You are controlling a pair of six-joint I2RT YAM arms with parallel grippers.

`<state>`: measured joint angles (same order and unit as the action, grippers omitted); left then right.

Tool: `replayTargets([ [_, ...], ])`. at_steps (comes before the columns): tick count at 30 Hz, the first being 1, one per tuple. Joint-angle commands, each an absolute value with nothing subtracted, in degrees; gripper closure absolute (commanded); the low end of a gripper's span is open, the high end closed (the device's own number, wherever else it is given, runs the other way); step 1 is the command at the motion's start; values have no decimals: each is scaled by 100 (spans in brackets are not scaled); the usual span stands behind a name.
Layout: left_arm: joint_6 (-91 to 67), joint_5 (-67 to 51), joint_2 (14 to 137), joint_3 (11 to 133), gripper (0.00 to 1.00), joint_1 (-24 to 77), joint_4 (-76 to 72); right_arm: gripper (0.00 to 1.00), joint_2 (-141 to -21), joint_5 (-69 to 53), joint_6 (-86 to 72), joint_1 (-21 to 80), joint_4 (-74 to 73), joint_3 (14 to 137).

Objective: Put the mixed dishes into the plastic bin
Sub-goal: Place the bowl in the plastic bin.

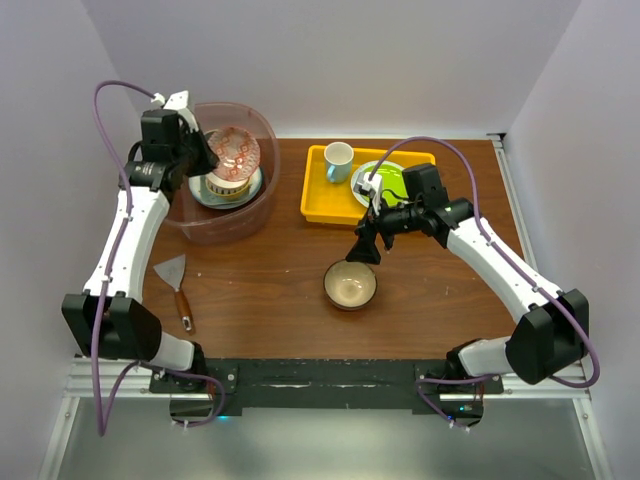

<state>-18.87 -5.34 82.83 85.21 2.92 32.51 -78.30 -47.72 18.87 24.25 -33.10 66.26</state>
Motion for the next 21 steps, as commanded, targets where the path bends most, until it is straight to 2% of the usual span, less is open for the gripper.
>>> replayTargets([
  [1, -1925, -782, 8305, 8912, 100, 158, 2716, 7, -7673, -4895, 1898, 2399, -3199, 6618],
  [21, -1960, -940, 8596, 9018, 100, 0, 2593, 7, -7699, -4895, 1890, 2391, -3164, 6601],
])
